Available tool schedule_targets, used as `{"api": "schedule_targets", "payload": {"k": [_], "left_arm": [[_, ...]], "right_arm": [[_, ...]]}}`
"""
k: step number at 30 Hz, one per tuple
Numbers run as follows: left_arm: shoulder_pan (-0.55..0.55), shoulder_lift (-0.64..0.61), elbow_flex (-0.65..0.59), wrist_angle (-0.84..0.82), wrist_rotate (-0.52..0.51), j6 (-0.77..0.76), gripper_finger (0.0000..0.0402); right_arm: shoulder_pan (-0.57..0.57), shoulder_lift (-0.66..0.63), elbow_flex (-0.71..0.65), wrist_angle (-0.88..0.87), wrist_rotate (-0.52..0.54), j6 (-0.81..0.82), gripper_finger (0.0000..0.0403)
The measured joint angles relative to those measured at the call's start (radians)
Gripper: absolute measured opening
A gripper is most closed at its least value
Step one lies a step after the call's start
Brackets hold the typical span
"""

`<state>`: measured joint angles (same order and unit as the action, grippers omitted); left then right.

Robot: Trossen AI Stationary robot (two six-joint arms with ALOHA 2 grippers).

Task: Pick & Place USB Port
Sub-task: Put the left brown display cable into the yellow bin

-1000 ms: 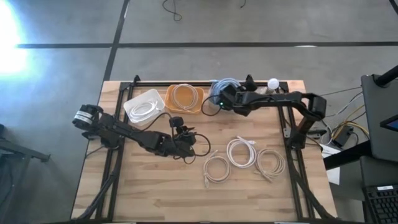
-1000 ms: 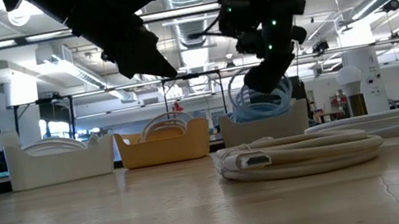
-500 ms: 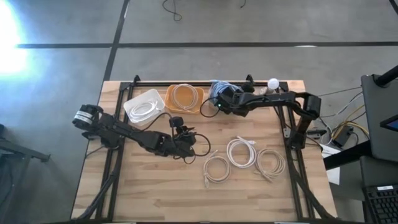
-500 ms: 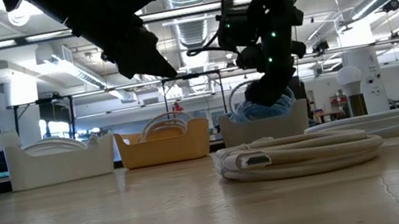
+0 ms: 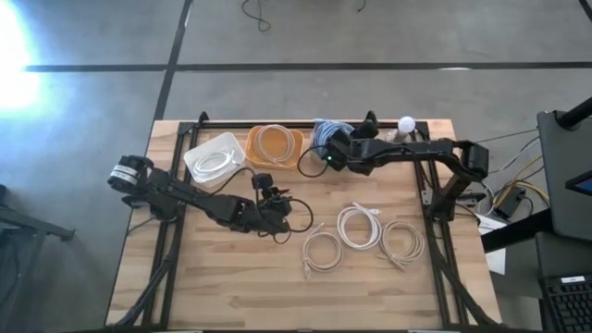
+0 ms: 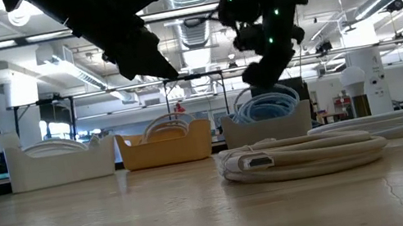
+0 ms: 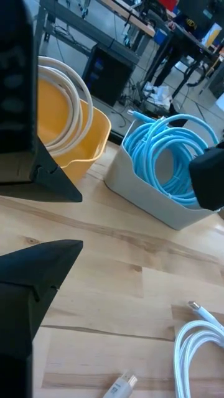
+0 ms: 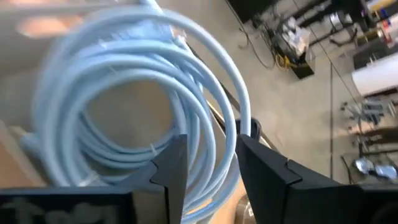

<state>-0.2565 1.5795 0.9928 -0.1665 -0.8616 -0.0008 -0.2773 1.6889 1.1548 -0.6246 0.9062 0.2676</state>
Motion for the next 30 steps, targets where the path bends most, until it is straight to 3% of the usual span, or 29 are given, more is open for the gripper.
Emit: {"api": "schedule_targets", "payload": {"k": [8,19,30], "left_arm": [[-0.014,-0.062,0.000,-0.036,0.007,-0.004,0.0122],[-0.024,-0.262,-0.022,-0.284,0.007,-0.166,0.0122],[-0.035,-0.433,-0.244,-0.221,0.016,-0.397,0.0122]], "right_arm": [[0.125,-0.084,0.020,-0.002,-0.038,-0.009,0.0148],[0.311,-0.077,0.023,0.012,-0.418,0.082,0.0137],[0.470,0.047,0.022,0.034,-0.756,0.104,0.0137]]}}
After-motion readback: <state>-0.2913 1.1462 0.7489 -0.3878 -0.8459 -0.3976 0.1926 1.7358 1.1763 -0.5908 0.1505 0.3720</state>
